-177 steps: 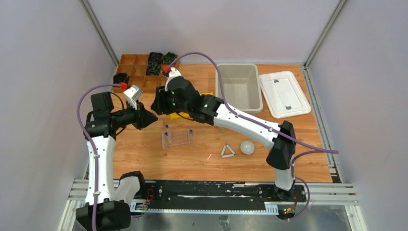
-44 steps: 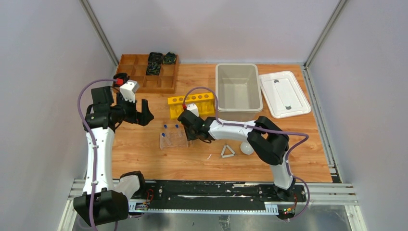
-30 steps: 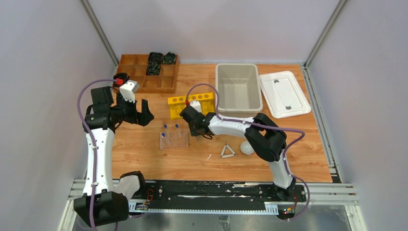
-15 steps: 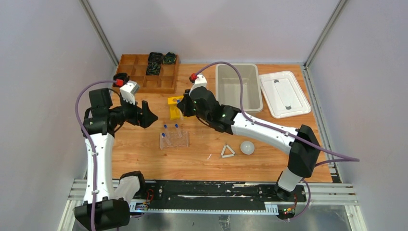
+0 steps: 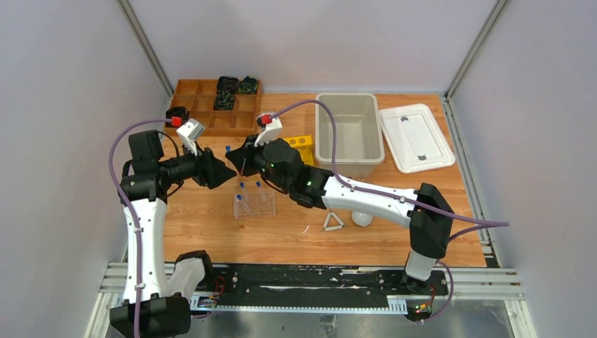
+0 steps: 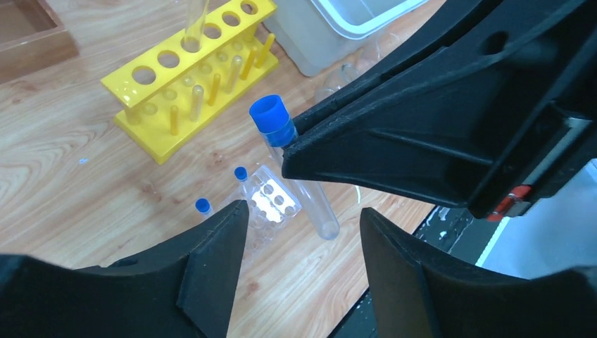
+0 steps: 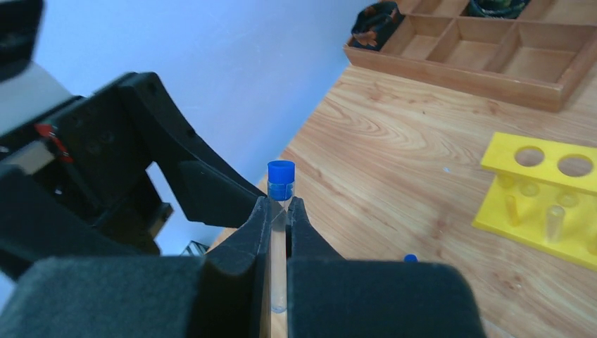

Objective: Organize the chemistry lab equipment

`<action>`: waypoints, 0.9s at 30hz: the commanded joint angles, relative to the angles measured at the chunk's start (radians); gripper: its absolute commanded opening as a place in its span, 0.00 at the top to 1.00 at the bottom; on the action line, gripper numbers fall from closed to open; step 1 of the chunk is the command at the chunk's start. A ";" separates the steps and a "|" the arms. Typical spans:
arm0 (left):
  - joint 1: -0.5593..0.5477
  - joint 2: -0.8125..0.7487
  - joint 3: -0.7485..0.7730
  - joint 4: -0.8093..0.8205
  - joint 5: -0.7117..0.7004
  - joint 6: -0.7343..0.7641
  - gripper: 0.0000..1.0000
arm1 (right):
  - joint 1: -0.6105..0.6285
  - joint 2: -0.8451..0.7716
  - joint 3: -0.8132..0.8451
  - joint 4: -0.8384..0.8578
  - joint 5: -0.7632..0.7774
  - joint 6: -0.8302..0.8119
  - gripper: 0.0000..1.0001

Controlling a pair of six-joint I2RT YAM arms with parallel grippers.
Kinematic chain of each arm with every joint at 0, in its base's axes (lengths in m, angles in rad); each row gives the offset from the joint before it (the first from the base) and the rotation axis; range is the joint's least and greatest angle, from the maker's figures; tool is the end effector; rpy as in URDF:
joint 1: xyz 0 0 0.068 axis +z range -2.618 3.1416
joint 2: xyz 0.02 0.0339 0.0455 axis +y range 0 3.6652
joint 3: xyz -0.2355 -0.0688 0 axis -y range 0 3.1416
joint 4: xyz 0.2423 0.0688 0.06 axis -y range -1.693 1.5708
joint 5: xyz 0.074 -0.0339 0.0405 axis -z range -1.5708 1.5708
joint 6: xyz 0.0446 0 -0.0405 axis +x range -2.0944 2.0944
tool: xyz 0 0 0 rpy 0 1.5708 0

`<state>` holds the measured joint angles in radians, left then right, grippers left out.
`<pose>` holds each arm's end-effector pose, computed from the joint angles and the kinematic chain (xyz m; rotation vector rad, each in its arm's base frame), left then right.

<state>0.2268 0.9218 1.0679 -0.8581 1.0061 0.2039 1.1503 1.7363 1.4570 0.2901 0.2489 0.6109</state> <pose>0.1865 0.0044 0.3318 0.4737 1.9752 -0.8661 0.1837 0.3839 0.3379 -0.2422 1.6715 1.1727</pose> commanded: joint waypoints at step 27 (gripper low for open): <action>-0.003 -0.032 -0.033 0.007 -0.031 0.160 0.98 | -0.066 0.112 0.361 -0.427 -0.199 -0.003 0.64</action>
<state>0.2272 0.9039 1.0393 -0.8619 0.9836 0.3279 1.1042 1.8202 1.7493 -0.0212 0.1196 0.6403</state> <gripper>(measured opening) 0.206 0.370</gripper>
